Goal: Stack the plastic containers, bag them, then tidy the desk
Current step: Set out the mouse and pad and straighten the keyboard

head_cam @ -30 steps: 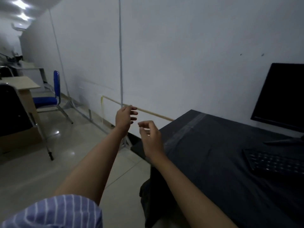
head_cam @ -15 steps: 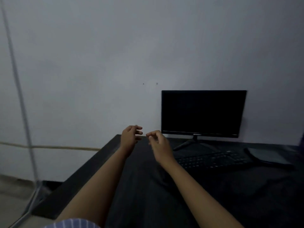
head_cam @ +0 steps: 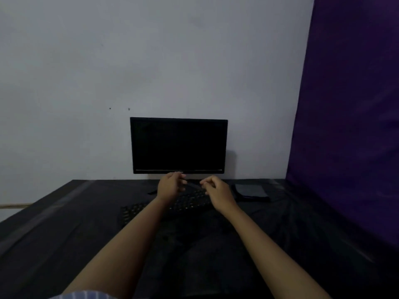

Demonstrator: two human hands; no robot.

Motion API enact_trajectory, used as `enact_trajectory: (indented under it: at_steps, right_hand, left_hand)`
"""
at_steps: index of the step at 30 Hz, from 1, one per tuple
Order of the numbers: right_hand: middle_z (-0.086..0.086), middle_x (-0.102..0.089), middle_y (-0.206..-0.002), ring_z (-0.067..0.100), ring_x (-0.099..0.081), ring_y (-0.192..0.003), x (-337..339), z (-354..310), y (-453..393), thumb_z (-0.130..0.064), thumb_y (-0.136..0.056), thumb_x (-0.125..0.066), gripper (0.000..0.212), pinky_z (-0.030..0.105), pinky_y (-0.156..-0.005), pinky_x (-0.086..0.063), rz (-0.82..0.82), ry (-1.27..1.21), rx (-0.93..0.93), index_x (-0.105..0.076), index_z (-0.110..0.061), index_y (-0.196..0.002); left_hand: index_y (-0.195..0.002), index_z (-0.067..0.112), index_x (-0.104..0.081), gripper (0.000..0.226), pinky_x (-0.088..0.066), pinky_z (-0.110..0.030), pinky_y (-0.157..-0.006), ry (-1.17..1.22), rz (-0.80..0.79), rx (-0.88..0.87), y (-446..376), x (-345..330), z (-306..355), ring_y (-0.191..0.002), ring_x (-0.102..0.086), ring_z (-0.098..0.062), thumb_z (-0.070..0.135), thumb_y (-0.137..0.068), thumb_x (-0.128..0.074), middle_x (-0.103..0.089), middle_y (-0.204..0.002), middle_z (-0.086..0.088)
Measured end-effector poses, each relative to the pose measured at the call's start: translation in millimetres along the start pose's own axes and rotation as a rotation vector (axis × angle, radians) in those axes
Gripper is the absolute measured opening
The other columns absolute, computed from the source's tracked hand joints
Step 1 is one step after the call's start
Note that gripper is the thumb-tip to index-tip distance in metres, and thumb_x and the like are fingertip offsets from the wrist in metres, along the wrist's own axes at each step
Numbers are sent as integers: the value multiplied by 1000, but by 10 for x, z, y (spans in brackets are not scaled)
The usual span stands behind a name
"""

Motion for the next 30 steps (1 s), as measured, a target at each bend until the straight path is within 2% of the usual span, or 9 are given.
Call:
enact_trajectory:
  at_steps: [5, 10, 13, 18, 20, 22, 24, 26, 30]
  right_hand:
    - [10, -68, -105, 23, -64, -95, 571, 558, 15, -16, -98, -51, 15, 35, -84, -50, 96, 3, -79, -65, -10, -101]
    - [13, -68, -107, 19, -59, -93, 1008, 1114, -105, -12, -97, -52, 19, 24, -72, -43, 147, 61, -147, -67, -4, -105]
    - [10, -67, -106, 21, -61, -95, 1225, 1461, -244, -12, -96, -53, 16, 24, -71, -42, 164, 117, -201, -67, -7, -102]
    - [8, -65, -95, 20, -60, -88, 1553, 1917, -499, -12, -95, -54, 13, 20, -58, -39, 208, 195, -288, -66, -12, -93]
    - [7, -65, -96, 18, -59, -84, 1651, 2056, -590, -15, -95, -53, 14, 20, -57, -39, 215, 225, -327, -66, -12, -93]
    - [8, -67, -100, 16, -57, -83, 1716, 2188, -686, -15, -95, -53, 15, 22, -63, -40, 218, 250, -363, -67, -10, -95]
    - [10, -68, -104, 18, -60, -89, 1743, 2315, -791, -14, -94, -52, 16, 21, -71, -40, 214, 277, -396, -67, -10, -97]
    - [11, -68, -109, 23, -62, -98, 1766, 2428, -918, -13, -93, -52, 18, 22, -75, -43, 210, 310, -421, -68, -9, -100]
    - [10, -66, -115, 27, -61, -107, 1801, 2570, -1207, -15, -92, -54, 22, 29, -87, -48, 204, 379, -452, -66, -7, -109]
  left_hand:
    - [-73, 7, -57, 33, -34, -12, -35, -53, -55, 72, 5, -529, -277, -45, -47, -11, 8, -101, -38, -51, -64, -8]
    - [-74, 8, -55, 31, -28, -19, -43, -73, -135, 214, -118, -1102, -640, -29, -39, -4, 10, -100, -38, -48, -57, -3]
    - [-74, 8, -54, 33, -31, -14, -37, -103, -170, 252, -264, -1419, -872, -46, -42, -14, 12, -101, -37, -50, -64, -6]
    - [-72, 11, -54, 37, -35, -22, -52, -187, -220, 303, -674, -1872, -1195, -50, -46, -12, 18, -103, -35, -55, -70, -7]
    - [-88, 5, -63, 32, -46, -27, -66, -301, -239, 305, -857, -2010, -1290, -66, -57, -20, 21, -101, -38, -64, -89, -18]
    - [-118, -6, -59, 38, -49, -36, -88, -394, -263, 329, -1051, -2147, -1427, -100, -63, -34, 21, -99, -41, -61, -121, -26]
    - [-131, -5, -49, 41, -39, -36, -99, -463, -226, 341, -1253, -2220, -1536, -121, -54, -36, 21, -99, -44, -56, -133, -22]
    - [-139, 2, -40, 44, -33, -33, -102, -545, -229, 244, -1423, -2337, -1518, -129, -47, -33, 22, -100, -45, -50, -140, -18]
    - [-144, 3, -34, 46, -29, -31, -107, -546, -175, 303, -1658, -2480, -1622, -135, -40, -32, 12, -100, -42, -40, -148, -19]
Point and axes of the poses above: each hand's wrist, its own y-axis away from the middle knuckle, its own x-axis out of the back of the hand, z = x × y, the point moved 8 cm from there along -y, towards the middle knuckle
